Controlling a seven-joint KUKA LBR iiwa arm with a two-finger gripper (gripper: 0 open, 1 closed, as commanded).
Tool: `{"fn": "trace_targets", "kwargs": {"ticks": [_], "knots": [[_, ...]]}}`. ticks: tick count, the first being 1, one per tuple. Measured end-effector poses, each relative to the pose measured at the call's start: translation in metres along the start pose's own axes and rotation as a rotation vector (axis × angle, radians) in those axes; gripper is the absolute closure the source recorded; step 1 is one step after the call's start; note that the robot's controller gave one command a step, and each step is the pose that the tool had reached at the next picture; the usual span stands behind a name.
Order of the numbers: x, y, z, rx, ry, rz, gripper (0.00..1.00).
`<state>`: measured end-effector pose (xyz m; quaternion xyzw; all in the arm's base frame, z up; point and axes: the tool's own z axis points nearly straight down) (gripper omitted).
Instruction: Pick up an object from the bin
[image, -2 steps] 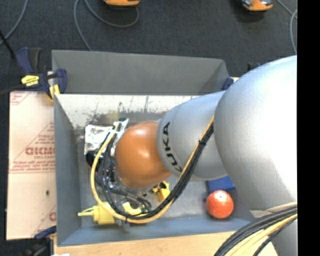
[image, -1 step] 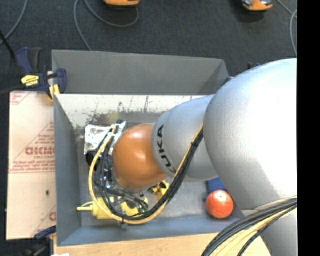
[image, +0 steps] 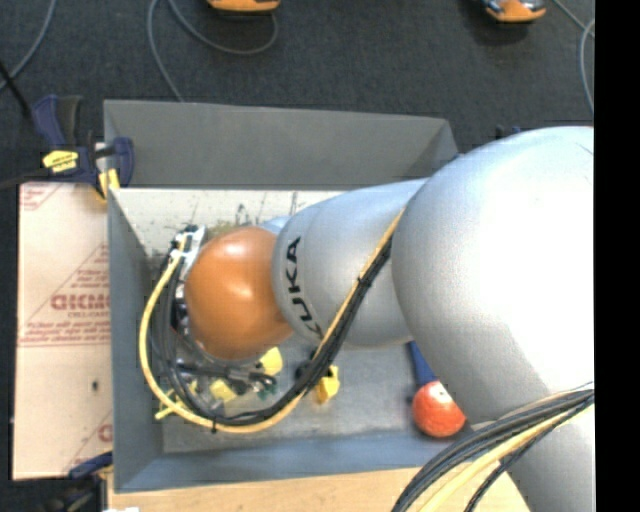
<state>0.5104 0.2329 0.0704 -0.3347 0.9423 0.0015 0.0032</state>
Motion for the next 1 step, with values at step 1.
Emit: {"fn": "trace_targets", "kwargs": {"ticks": [1], "knots": [[0.0001, 0.0, 0.0001, 0.0, 0.001, 0.001, 1.0]]}}
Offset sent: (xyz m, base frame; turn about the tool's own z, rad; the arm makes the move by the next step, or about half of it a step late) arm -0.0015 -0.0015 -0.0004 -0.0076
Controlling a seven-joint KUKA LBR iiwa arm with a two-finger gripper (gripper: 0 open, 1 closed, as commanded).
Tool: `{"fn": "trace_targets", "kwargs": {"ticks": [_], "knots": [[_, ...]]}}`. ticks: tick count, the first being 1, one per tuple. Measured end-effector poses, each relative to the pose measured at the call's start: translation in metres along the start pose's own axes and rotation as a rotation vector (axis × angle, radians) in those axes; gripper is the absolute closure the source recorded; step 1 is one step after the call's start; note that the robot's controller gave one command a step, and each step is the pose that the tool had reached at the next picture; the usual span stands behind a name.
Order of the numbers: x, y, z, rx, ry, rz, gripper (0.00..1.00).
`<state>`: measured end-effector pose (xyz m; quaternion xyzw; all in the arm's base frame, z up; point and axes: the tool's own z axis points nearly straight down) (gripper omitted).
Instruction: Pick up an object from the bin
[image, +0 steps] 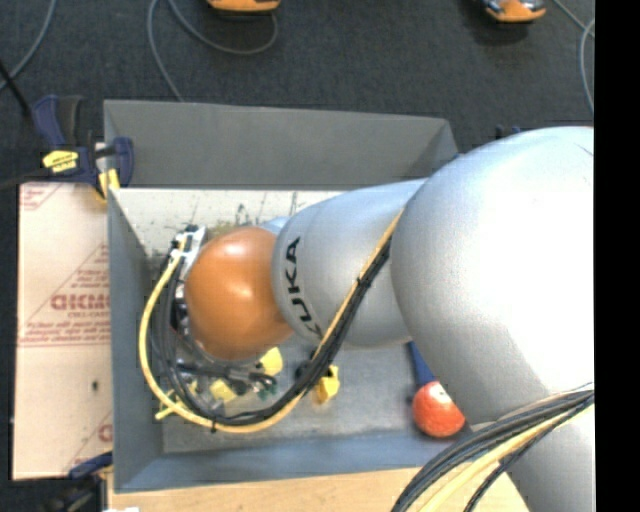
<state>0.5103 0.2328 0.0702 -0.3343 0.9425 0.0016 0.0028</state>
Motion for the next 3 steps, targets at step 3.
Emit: {"fn": "trace_targets", "kwargs": {"ticks": [3], "knots": [[-0.008, 0.0, -0.015, 0.0, -0.002, -0.035, 1.0]]}}
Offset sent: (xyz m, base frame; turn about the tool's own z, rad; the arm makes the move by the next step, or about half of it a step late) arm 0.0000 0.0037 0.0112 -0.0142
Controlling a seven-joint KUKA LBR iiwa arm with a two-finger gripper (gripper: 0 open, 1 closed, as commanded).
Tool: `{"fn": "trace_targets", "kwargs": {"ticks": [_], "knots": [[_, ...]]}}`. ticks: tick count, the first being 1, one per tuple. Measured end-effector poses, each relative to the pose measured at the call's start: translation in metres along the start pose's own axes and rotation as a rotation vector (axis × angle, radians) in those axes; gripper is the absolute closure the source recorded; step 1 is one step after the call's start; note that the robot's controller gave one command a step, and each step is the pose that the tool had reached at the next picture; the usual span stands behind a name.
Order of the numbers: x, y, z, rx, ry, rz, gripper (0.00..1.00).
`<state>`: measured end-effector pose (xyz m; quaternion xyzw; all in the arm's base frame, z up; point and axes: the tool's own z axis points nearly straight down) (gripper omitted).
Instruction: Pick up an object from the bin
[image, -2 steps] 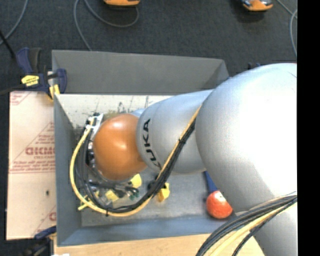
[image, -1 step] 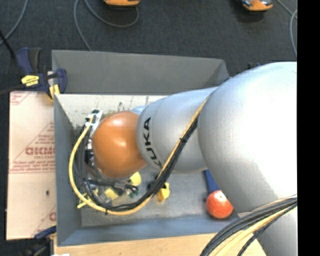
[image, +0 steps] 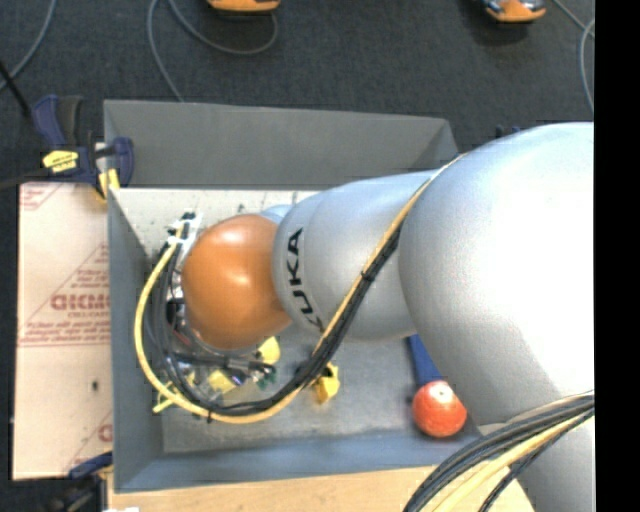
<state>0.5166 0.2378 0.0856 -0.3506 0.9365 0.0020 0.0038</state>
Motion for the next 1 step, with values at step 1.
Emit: {"fn": "trace_targets", "kwargs": {"ticks": [1], "knots": [[0.0025, 0.0017, -0.0135, -0.001, -0.004, 0.004, 1.0]]}}
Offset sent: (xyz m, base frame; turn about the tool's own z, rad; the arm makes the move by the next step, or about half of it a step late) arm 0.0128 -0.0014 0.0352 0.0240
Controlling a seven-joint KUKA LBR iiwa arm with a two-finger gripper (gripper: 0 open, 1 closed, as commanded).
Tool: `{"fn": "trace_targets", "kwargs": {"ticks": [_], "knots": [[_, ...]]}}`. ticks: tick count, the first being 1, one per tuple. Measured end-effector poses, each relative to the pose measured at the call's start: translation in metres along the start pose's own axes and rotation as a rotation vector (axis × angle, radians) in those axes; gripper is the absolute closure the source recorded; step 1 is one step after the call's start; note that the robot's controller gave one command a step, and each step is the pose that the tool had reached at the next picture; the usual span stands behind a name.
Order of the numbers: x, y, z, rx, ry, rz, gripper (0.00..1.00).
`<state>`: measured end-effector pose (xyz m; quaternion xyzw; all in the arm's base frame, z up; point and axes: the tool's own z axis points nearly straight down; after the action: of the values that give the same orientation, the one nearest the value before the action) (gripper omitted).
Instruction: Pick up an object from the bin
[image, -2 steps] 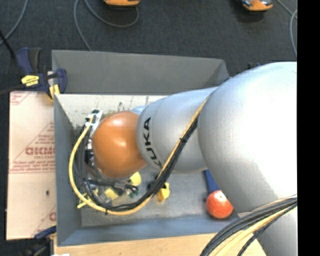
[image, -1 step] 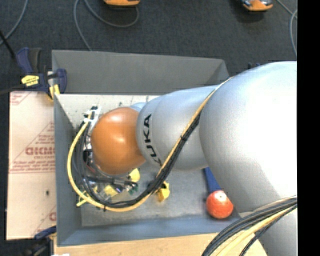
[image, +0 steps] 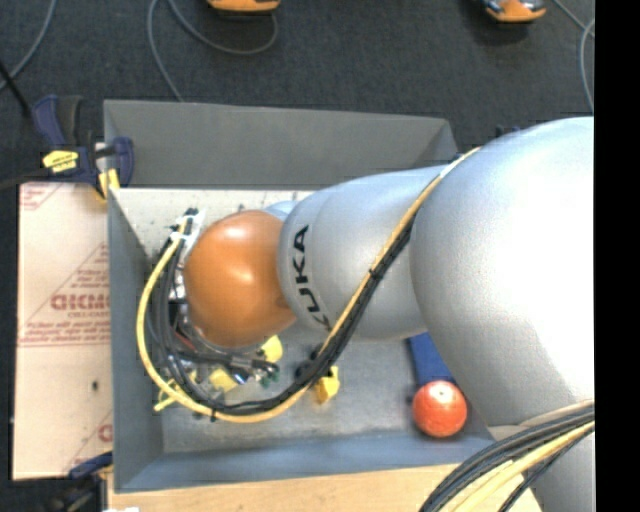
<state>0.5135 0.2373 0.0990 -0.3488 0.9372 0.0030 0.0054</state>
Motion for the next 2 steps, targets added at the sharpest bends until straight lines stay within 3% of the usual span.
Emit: {"fn": "trace_targets", "kwargs": {"ticks": [2], "knots": [[-0.0135, -0.0144, -0.0243, 0.003, -0.004, 0.024, 1.0]]}}
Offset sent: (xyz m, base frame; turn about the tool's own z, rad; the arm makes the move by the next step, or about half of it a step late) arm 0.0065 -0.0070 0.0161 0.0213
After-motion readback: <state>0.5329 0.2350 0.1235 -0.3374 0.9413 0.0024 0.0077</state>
